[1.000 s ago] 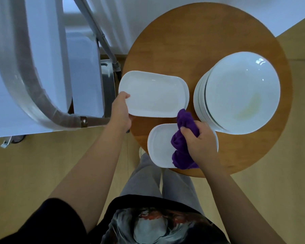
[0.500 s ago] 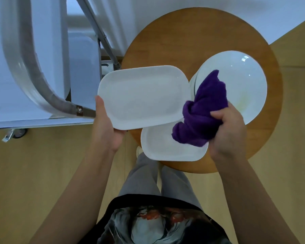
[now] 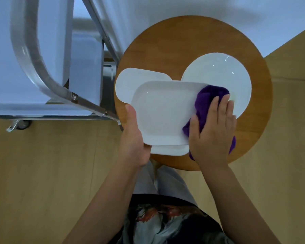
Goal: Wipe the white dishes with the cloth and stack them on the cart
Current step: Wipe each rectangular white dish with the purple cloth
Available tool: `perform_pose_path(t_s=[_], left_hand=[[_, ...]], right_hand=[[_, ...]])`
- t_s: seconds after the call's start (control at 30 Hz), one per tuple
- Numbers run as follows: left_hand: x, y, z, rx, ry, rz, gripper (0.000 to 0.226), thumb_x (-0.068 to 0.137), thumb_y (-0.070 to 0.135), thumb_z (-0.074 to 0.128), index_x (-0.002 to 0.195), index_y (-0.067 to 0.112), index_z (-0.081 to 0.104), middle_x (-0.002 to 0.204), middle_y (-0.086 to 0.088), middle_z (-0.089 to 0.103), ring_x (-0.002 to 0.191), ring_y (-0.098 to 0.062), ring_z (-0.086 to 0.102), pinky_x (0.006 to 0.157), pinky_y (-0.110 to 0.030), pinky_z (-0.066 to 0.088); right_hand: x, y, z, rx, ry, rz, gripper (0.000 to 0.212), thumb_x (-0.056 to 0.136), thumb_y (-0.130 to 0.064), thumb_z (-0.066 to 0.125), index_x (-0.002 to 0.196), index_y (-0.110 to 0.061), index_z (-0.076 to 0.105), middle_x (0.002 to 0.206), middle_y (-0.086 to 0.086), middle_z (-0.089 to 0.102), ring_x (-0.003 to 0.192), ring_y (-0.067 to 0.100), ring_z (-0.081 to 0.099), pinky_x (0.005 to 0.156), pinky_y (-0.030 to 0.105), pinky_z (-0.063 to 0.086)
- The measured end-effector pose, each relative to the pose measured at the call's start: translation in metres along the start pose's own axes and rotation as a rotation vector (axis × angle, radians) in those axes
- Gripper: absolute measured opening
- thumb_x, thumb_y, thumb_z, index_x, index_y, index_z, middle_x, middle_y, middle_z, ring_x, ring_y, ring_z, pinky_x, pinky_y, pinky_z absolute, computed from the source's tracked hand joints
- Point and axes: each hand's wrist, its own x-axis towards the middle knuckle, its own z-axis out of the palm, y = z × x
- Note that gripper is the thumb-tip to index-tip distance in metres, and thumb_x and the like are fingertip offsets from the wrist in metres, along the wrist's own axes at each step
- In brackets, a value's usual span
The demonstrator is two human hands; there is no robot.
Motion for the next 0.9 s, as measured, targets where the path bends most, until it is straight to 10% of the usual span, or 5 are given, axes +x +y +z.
perform_pose_path(t_s=[0.3, 0.9], left_hand=[[-0.003, 0.013, 0.032, 0.151, 0.022, 0.014, 0.044, 0.092, 0.061, 0.023, 0.115, 0.038, 0.053, 0.114, 0.001, 0.067, 0.104, -0.023, 0.065, 0.082, -0.044, 0.058], [-0.018, 0.017, 0.011, 0.085, 0.088, -0.034, 0.065, 0.091, 0.064, 0.035, 0.127, 0.014, 0.055, 0.113, -0.010, 0.070, 0.105, -0.020, 0.067, 0.079, -0.030, 0.056]], right_hand=[[0.020, -0.015, -0.002, 0.084, -0.087, -0.033, 0.054, 0.101, -0.032, 0.027, 0.150, -0.011, 0.014, 0.157, 0.015, 0.003, 0.145, 0.030, 0.005, 0.115, 0.038, 0.011], [-0.005, -0.034, -0.019, 0.522, -0.452, -0.695, 0.040, 0.090, -0.017, 0.042, 0.125, -0.007, 0.059, 0.134, 0.004, 0.055, 0.135, 0.015, 0.034, 0.111, 0.023, 0.014]])
